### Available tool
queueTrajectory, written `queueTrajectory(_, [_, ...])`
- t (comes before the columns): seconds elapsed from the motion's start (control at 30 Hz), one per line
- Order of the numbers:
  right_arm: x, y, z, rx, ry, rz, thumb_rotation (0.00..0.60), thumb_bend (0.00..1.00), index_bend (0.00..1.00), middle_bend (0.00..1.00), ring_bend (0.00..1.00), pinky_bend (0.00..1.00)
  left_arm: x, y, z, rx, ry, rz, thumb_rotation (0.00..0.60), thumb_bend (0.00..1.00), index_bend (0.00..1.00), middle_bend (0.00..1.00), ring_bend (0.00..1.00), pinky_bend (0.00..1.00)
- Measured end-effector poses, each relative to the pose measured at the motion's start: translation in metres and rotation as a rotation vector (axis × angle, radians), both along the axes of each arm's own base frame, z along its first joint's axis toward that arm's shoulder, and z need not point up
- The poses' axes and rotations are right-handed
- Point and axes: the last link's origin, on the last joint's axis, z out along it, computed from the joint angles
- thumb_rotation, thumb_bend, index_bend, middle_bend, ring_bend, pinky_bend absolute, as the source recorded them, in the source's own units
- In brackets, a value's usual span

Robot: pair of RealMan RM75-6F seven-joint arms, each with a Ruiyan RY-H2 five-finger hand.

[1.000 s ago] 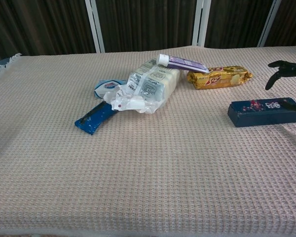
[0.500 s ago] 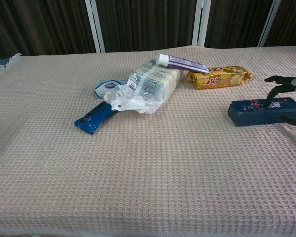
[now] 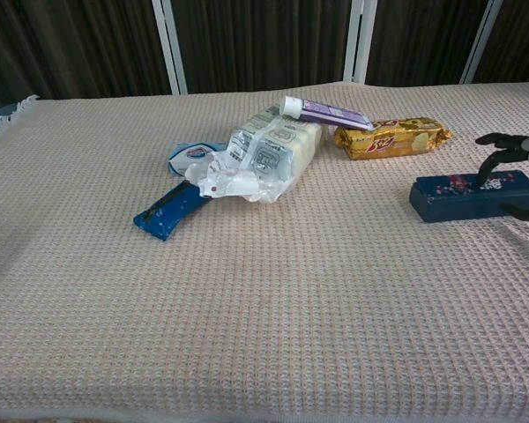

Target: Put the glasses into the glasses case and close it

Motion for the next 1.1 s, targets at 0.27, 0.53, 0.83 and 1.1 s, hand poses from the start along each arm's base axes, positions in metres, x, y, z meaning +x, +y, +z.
queueTrajectory(0.27, [0.006, 0.015, 0.025, -0.073, -0.051, 0.054, 0.600, 0.53, 0.40, 0.08, 0.00, 0.00, 0.001, -0.001, 0.000, 0.001, -0.002, -0.005, 0.600, 0.45, 0.00, 0.00, 0.00, 0.10])
queueTrajectory(0.53, [0.014, 0.063, 0.054, -0.110, -0.021, 0.084, 0.600, 0.36, 0.15, 0.01, 0.00, 0.00, 0.001, -0.002, 0.001, 0.009, 0.002, -0.008, 0.600, 0.44, 0.00, 0.00, 0.00, 0.10])
queueTrajectory(0.83, [0.012, 0.141, 0.087, -0.257, 0.021, 0.034, 0.600, 0.34, 0.09, 0.00, 0.00, 0.00, 0.002, -0.005, 0.000, 0.007, 0.020, -0.015, 0.600, 0.45, 0.00, 0.00, 0.00, 0.10])
queueTrajectory(1.1, [0.010, 0.149, 0.086, -0.237, 0.044, 0.033, 0.600, 0.34, 0.09, 0.00, 0.00, 0.00, 0.002, -0.006, -0.004, 0.006, 0.040, -0.011, 0.600, 0.44, 0.00, 0.00, 0.00, 0.10])
